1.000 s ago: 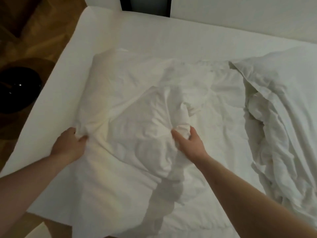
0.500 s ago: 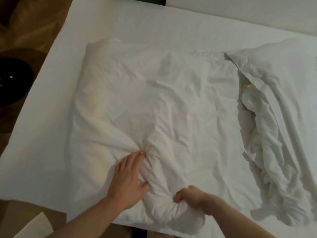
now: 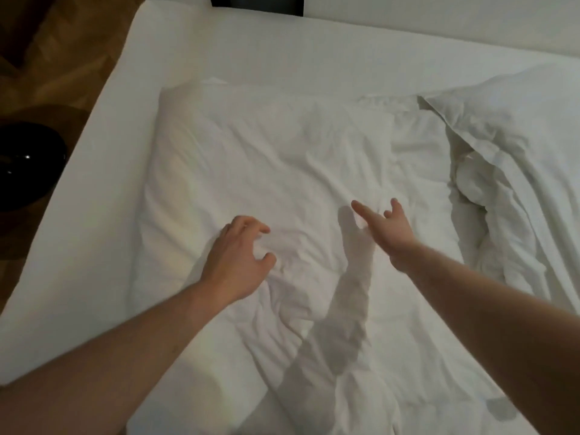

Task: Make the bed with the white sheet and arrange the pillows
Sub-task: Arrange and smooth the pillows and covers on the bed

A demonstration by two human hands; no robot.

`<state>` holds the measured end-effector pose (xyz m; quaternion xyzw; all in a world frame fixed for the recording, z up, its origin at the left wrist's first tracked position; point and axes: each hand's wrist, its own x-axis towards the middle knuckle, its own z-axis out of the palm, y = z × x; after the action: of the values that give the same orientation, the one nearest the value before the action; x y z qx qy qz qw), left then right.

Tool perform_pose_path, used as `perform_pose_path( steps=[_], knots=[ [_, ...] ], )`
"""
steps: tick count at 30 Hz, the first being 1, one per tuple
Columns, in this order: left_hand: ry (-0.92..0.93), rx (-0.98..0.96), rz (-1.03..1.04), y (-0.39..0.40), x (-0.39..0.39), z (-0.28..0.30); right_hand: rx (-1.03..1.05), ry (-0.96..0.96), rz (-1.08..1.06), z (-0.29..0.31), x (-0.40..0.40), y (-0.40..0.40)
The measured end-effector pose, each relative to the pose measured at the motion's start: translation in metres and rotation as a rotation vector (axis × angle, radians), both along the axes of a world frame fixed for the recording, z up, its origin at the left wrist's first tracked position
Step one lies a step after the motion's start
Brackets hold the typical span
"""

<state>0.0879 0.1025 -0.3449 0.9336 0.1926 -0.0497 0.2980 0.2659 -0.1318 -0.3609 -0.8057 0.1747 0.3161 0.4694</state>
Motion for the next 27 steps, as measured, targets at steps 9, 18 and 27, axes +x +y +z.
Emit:
perform_pose_path(
  steps=[9, 18, 27],
  knots=[
    [-0.036, -0.098, -0.005, 0.001, 0.039, 0.008, 0.247, 0.09, -0.244, 0.001, 0.025, 0.078],
    [-0.141, -0.091, 0.084, -0.006, 0.058, 0.012, 0.384, -0.097, -0.023, 0.033, 0.066, 0.096],
    [0.407, 0.128, -0.184, -0.046, 0.003, -0.032, -0.126, -0.087, 0.225, -0.031, -0.072, -0.015]
  ],
)
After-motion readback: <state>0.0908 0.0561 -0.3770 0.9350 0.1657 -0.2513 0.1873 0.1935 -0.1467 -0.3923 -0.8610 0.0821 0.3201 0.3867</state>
